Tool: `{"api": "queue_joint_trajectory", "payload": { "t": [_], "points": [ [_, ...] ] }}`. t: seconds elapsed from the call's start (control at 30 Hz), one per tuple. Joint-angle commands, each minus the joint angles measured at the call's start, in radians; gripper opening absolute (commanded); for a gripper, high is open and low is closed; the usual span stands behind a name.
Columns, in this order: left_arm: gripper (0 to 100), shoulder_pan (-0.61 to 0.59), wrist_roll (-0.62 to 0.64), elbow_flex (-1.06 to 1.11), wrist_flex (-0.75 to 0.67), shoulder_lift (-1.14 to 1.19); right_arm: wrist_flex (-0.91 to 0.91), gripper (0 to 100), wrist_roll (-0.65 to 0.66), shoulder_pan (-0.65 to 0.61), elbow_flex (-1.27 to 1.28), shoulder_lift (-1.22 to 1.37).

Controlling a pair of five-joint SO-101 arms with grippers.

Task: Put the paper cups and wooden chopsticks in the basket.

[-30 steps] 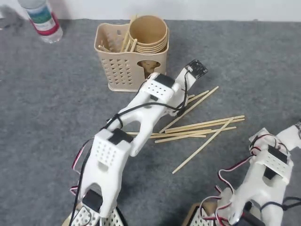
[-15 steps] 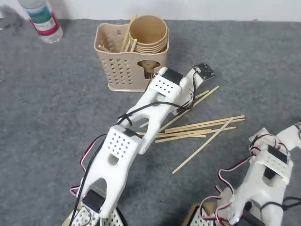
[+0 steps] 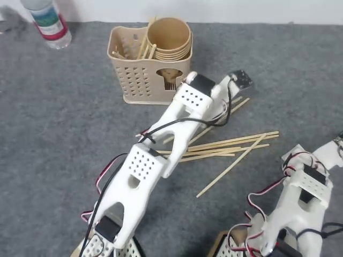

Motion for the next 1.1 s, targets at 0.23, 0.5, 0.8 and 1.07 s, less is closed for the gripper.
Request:
{"api": "queue_joint_trajectory", "payload": {
  "t": [0.23, 0.5, 0.8, 1.07],
  "points": [
    [1, 0.011, 0.005, 0.381, 0.029, -0.621, -0.008, 14.0, -0.008, -0.01, -0.046, -0.033],
    [1, -0.069, 0.138, 0.688, -0.167, -1.149, -0.008, 14.0, -0.008, -0.01, -0.046, -0.033],
    [1, -0.279, 0.175, 1.386, -0.954, -1.705, -0.008, 14.0, -0.006, -0.036, -0.046, -0.033],
    [1, -0.5, 0.181, 1.728, -1.903, -1.679, -0.012, 14.0, -0.006, -0.042, -0.046, -0.033]
  ]
}}
